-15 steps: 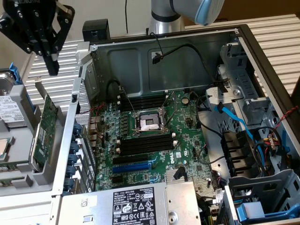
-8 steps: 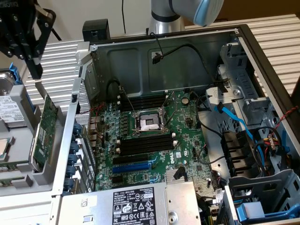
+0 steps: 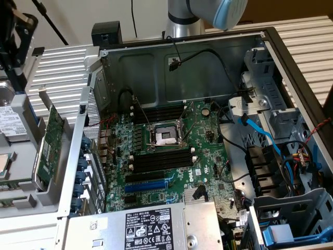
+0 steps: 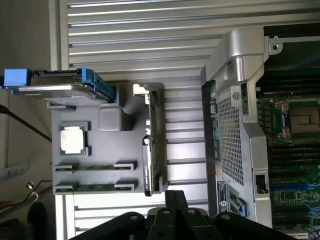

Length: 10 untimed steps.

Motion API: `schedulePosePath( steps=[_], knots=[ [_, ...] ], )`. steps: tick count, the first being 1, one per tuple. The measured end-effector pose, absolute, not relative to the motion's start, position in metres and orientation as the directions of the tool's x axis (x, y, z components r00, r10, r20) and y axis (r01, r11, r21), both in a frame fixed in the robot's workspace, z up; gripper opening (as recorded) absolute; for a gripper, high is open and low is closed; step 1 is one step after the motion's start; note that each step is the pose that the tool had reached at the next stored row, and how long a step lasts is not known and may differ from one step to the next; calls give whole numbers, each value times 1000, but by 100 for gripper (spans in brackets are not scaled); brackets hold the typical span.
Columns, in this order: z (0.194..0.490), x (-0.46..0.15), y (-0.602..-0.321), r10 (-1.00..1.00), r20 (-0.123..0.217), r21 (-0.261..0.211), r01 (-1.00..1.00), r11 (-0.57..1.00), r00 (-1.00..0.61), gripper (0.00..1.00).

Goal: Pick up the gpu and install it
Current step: 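Reach for the gpu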

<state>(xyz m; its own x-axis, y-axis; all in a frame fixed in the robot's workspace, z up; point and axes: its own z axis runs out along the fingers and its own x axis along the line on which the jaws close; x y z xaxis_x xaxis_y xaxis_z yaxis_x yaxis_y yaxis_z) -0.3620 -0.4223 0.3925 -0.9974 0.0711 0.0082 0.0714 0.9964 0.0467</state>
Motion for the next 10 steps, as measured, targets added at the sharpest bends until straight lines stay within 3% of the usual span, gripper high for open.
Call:
schedulePosePath(
  steps=[10],
  knots=[
    [391,-405,-422,71,14,46,72,996,-997,11]
  ],
)
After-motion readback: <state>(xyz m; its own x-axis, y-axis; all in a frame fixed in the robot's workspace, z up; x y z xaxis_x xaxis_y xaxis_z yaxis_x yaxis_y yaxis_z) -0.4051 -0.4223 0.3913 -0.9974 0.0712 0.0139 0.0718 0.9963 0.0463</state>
